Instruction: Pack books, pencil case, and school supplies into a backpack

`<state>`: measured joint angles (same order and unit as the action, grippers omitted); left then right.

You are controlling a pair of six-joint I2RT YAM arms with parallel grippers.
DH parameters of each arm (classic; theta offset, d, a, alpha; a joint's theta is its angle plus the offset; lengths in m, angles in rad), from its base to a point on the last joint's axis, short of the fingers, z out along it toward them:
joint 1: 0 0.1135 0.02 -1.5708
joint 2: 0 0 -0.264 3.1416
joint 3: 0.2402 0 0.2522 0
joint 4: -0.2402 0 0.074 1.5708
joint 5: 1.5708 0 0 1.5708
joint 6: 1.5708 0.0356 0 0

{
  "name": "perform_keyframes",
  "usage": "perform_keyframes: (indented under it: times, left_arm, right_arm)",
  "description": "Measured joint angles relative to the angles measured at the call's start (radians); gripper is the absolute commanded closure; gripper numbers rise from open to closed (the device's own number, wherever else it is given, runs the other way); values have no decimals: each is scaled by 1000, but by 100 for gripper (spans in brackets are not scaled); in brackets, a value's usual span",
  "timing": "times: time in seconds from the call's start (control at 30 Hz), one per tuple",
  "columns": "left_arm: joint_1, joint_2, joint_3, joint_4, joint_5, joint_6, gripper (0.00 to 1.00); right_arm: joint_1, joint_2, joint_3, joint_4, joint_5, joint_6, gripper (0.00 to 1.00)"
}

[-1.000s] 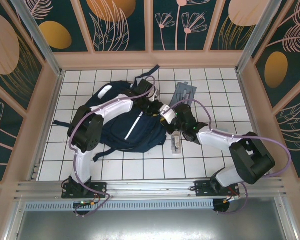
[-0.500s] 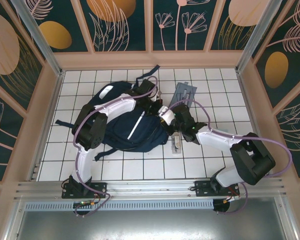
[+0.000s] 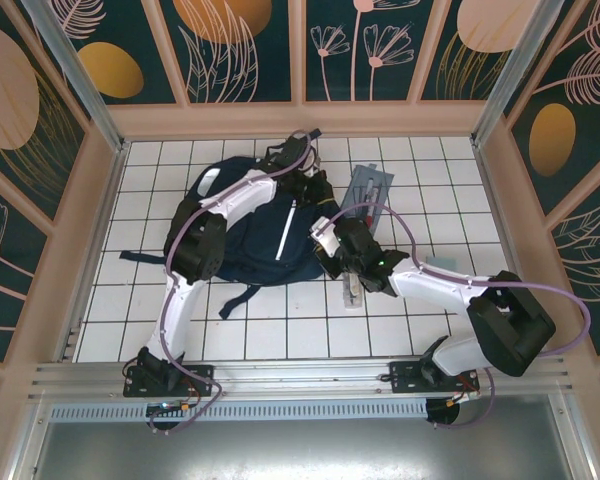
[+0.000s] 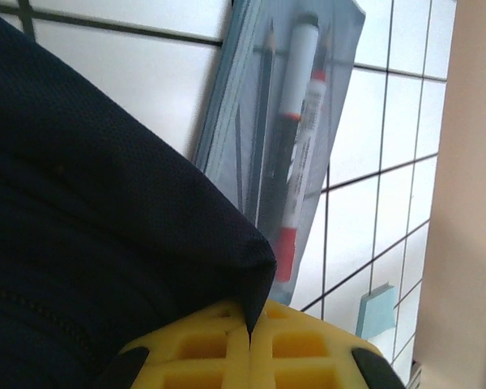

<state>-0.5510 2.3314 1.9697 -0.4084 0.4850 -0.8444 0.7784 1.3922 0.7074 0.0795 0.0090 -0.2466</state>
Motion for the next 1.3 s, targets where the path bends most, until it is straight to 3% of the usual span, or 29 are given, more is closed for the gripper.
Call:
perform_keyframes:
  times: [0.3, 0.57, 0.8, 0.93, 1.1, 1.17, 1.23, 1.3]
  left_arm:
    - [117, 6, 42, 5, -14, -41, 100]
    - [168, -6, 21, 114, -98, -56, 100]
    - [214, -18, -10, 195, -188, -55, 100]
    - [238, -48, -52, 225, -212, -51, 100]
    - [246, -135, -186, 275, -206, -69, 55]
    - [246, -178, -246, 306, -164, -109, 51]
    - [243, -209, -292, 356, -122, -153, 40]
    - [236, -236, -325, 393, -99, -187, 37]
  right_arm:
    - [39, 55, 30, 24, 15, 73, 100]
    - [-91, 198, 121, 38, -39, 104, 100]
    - [-198, 455, 367, -58, 3, 96, 100]
    - [-261, 526, 460, -61, -1, 78, 100]
    - [-306, 573, 513, -47, -3, 43, 100]
    - [-316, 581, 513, -24, -11, 34, 100]
    - [-320, 582, 512, 0, -23, 19, 100]
    - [-312, 582, 511, 22, -28, 3, 100]
